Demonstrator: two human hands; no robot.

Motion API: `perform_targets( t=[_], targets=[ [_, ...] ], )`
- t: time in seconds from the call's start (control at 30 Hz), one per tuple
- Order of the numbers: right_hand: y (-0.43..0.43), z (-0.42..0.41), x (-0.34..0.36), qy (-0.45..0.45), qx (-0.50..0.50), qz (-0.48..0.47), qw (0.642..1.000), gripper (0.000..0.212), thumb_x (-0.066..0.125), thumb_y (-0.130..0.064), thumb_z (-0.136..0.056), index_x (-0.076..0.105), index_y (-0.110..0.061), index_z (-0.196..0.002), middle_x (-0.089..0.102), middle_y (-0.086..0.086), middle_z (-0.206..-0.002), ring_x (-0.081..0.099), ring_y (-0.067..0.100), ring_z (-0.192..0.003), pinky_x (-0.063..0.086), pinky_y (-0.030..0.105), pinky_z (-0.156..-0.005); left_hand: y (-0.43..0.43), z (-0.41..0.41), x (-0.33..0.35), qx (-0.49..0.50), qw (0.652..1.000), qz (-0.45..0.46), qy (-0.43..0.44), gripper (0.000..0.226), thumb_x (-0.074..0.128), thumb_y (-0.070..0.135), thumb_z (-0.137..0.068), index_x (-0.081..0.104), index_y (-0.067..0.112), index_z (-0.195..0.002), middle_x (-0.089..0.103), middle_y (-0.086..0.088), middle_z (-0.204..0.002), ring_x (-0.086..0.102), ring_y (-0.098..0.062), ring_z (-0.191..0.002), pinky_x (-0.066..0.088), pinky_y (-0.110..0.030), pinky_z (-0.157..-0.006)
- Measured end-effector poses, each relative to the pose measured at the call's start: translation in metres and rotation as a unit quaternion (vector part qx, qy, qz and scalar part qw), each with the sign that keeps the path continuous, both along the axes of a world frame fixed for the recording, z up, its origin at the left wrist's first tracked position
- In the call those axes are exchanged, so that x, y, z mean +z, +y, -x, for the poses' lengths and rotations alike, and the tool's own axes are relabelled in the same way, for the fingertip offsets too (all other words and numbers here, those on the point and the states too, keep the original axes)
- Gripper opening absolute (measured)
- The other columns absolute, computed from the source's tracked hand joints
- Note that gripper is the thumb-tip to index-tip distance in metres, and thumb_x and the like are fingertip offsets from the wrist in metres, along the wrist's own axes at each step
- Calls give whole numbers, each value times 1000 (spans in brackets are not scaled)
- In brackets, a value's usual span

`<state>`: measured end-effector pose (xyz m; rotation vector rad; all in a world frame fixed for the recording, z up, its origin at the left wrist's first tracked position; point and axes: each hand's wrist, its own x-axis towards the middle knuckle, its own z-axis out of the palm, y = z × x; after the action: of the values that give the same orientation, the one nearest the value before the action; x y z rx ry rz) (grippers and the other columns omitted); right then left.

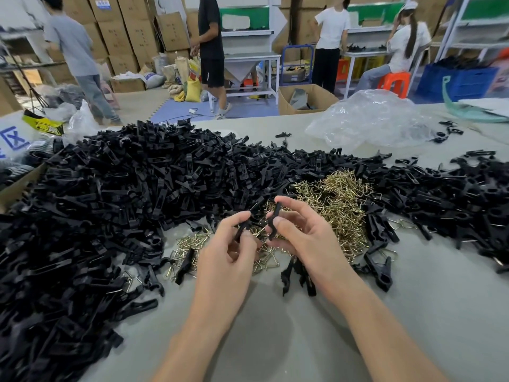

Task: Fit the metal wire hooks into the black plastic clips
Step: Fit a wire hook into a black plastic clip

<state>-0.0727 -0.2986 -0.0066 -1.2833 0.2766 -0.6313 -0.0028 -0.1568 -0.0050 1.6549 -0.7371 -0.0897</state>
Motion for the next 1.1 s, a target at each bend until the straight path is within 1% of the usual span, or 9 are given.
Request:
perform_targets(
  t=[0.07,0.2,0.37,0.53,0.63,0.73,0.9,1.03,1.1],
  targets=[
    [0,0,0,2,2,6,1000,36,64,-3,-96,68,-26,-124,70,10,-109,73,24,-98,61,31,-81,-1,-1,1,-10,999,9,29,30,58,20,-100,61,44,-118,75,11,-86,70,-7,-75,53,-18,-64],
    [0,1,1,-2,12,16,1000,40,65,-4,-96,68,-33,-123,71,8,-108,73,28,-104,60,31,-85,-1,-2,4,-19,999,0,26,30,60,17,-99,62,35,-123,77,17,-92,72,-3,-88,54,-16,-78],
    [0,1,2,-6,13,31,999,44,65,-4,-96,69,-38,-123,72,9,-108,72,21,-100,59,32,-88,1,-2,4,-5,1000,-17,5,20,54,32,-101,64,42,-116,68,8,-94,66,-5,-77,48,-17,-67],
    [0,2,3,1,13,52,999,43,66,-6,-96,68,-39,-124,74,2,-107,72,19,-97,59,29,-88,3,-5,2,-4,999,-21,31,21,43,35,-104,56,39,-119,67,13,-101,67,-9,-96,51,-24,-82],
    [1,2,2,7,16,64,998,41,66,-8,-96,69,-39,-123,73,3,-109,72,21,-102,59,32,-90,4,-3,2,-34,996,-28,71,35,36,40,-105,43,42,-139,66,12,-115,64,-5,-108,46,-25,-97],
    [1,2,2,10,23,63,998,41,67,-7,-95,69,-38,-122,73,2,-108,72,19,-101,59,30,-88,1,0,4,-53,995,-26,85,41,35,37,-106,32,43,-147,67,-1,-101,68,-8,-91,45,-9,-81],
    [3,2,1,15,27,62,998,41,68,-6,-95,70,-36,-122,73,-1,-106,73,16,-97,58,26,-85,-1,-7,8,-24,998,25,56,26,50,20,-104,65,42,-107,66,6,-79,63,-4,-70,48,-14,-69],
    [3,2,1,15,31,64,997,42,70,-8,-94,68,-38,-124,73,0,-108,73,18,-100,58,26,-86,-1,-13,7,-44,987,78,131,42,54,4,-101,75,40,-102,76,9,-97,72,-7,-96,54,-17,-85],
    [3,2,0,14,32,60,998,43,70,-8,-93,68,-37,-124,73,2,-109,73,19,-101,58,26,-86,0,-13,6,-53,985,89,140,37,57,4,-100,74,35,-111,76,6,-99,72,-10,-99,54,-18,-86]
  ],
)
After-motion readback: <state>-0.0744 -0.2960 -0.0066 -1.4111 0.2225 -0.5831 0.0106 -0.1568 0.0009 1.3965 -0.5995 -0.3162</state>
